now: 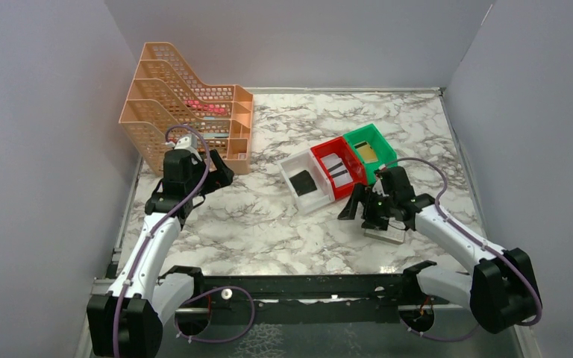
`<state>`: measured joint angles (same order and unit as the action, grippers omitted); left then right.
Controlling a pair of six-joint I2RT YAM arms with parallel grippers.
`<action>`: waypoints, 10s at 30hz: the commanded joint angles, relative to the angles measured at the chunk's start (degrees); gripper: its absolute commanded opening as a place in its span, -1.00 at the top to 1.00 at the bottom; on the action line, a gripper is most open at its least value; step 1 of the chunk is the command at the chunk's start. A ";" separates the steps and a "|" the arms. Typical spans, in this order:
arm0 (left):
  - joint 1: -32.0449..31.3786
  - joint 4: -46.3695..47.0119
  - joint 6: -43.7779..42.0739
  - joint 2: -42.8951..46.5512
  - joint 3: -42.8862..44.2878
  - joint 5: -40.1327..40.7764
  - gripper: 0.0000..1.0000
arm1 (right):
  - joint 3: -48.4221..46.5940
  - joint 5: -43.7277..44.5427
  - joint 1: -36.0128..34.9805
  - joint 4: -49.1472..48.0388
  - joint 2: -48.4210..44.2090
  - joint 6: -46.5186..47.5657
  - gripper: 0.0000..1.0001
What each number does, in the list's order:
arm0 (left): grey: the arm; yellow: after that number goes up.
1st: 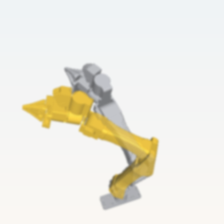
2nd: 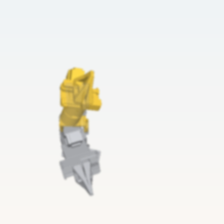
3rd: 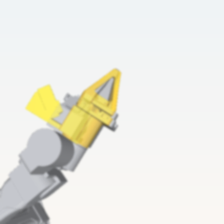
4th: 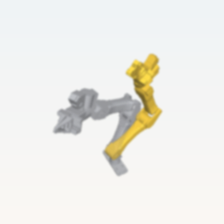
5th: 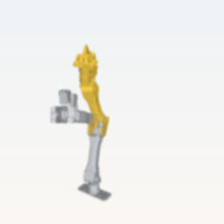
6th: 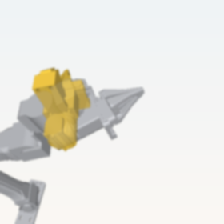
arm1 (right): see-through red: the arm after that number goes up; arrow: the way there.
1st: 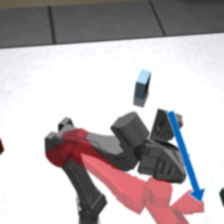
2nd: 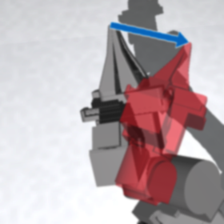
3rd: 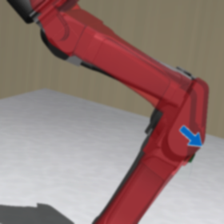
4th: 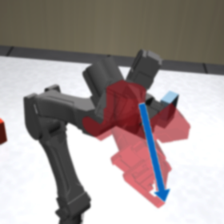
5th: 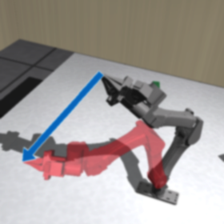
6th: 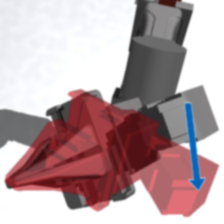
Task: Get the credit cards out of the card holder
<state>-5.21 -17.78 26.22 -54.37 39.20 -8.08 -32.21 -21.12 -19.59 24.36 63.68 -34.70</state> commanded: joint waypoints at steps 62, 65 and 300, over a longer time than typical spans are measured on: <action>0.28 -2.53 -1.62 -1.25 0.23 -1.52 -0.97 | -29.54 35.40 27.61 -5.70 29.36 5.33 -1.00; 0.29 -2.52 -1.46 -1.30 0.09 -1.64 -0.97 | -26.15 31.74 27.62 -9.82 20.18 9.94 -1.00; -68.94 3.26 12.38 -20.89 -6.48 26.41 0.09 | 7.77 20.48 -40.08 -23.50 23.90 -17.25 0.97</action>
<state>-74.56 -16.91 40.77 -73.23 33.61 22.92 -27.40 -1.02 -59.13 -10.59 83.20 -55.40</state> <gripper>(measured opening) 0.474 0.184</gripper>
